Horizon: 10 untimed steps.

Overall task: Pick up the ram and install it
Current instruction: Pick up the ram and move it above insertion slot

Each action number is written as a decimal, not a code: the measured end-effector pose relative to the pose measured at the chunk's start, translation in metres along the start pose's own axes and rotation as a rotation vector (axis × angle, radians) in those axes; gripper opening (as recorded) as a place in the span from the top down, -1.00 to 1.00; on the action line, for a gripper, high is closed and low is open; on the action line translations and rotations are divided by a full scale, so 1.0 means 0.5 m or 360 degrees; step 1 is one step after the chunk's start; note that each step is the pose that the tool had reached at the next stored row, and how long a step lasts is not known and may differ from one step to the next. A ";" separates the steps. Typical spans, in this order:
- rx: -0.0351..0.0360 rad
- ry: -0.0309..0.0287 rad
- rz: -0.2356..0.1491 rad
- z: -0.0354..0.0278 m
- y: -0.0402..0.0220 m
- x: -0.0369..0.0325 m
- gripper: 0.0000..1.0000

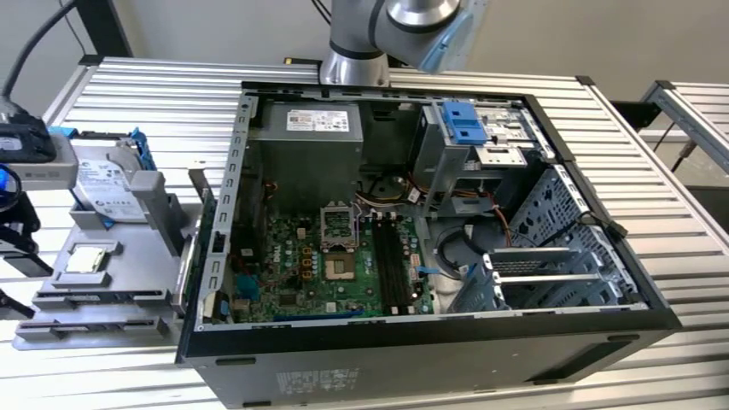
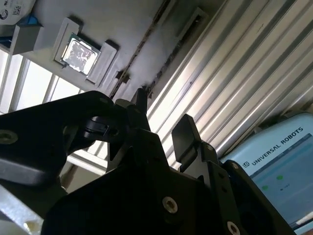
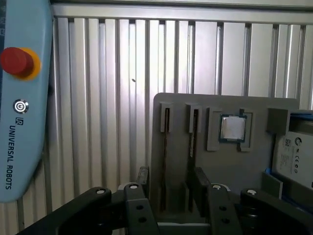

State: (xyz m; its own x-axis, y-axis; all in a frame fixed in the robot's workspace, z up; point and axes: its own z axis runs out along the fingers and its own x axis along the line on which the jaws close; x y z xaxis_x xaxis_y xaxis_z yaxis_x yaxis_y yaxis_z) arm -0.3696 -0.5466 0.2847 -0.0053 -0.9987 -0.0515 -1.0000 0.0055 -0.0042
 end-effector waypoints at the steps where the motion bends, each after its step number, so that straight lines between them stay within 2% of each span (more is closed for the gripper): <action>1: 0.0000 0.00001 0.0000 0.003 0.000 0.000 -1.00; 10: 0.0000 0.00000 0.0000 0.036 -0.003 0.002 -1.00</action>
State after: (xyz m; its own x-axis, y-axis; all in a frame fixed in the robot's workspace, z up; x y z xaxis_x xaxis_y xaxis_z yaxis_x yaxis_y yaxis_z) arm -0.3682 -0.5466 0.2666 -0.0053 -0.9987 -0.0515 -1.0000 0.0055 -0.0042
